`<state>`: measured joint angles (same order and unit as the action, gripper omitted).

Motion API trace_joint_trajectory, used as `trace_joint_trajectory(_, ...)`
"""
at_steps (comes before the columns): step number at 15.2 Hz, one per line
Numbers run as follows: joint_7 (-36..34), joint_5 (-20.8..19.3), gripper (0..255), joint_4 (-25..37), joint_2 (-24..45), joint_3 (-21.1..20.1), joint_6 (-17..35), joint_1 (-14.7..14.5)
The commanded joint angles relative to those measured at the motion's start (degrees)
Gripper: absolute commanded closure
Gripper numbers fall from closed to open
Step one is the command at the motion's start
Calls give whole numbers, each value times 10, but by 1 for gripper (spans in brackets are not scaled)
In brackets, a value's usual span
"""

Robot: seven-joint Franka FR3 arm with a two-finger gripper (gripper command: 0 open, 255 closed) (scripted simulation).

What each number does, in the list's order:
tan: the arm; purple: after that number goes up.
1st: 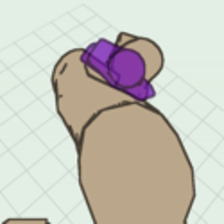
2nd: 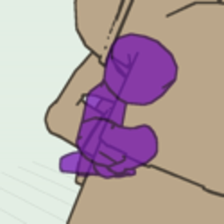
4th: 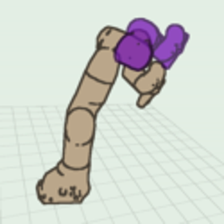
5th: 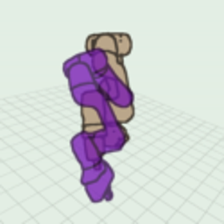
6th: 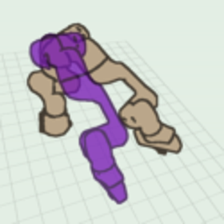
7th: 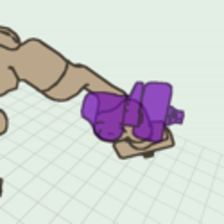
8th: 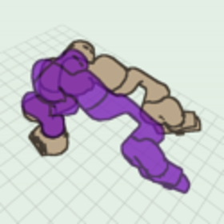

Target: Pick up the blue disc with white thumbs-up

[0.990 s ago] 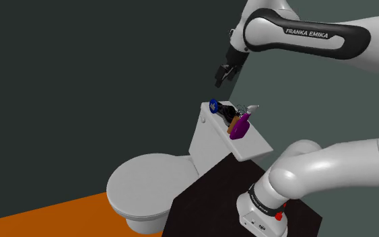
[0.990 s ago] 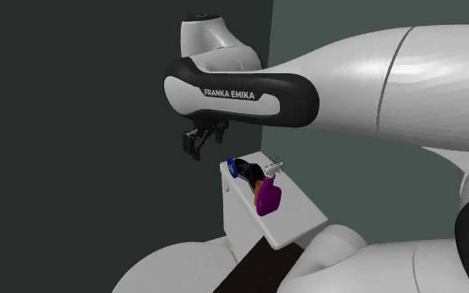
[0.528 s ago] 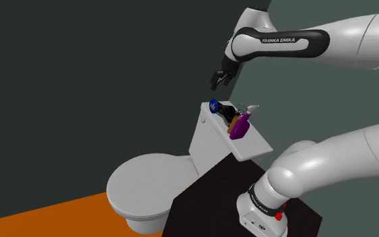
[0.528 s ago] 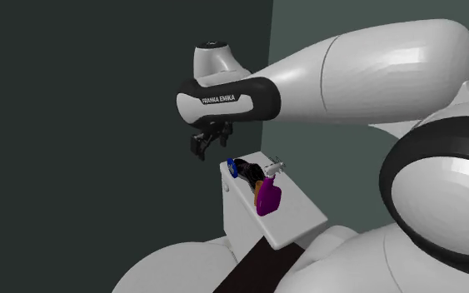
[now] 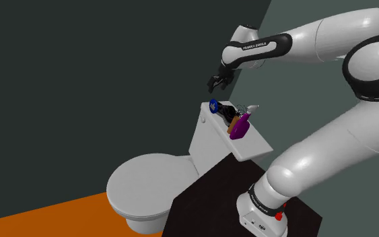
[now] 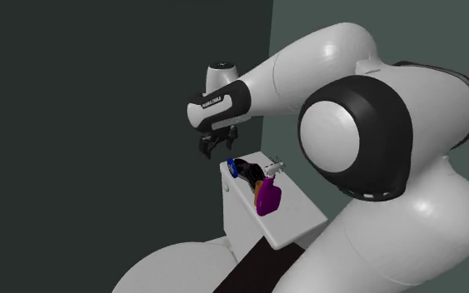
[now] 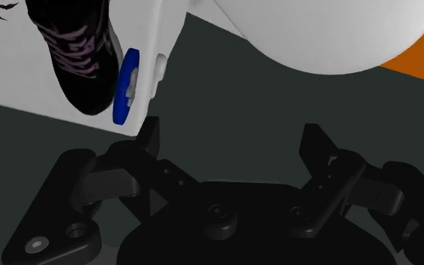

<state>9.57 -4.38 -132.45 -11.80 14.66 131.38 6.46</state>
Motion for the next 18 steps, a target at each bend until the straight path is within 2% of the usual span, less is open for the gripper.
trace_joint_trajectory(1,6,15,0,14,38,12,26,4)
trace_joint_trajectory(8,50,100,0,83,179,41,96,27)
trace_joint_trajectory(14,91,186,0,165,303,37,128,71)
trace_joint_trajectory(18,99,197,0,163,320,31,146,77)
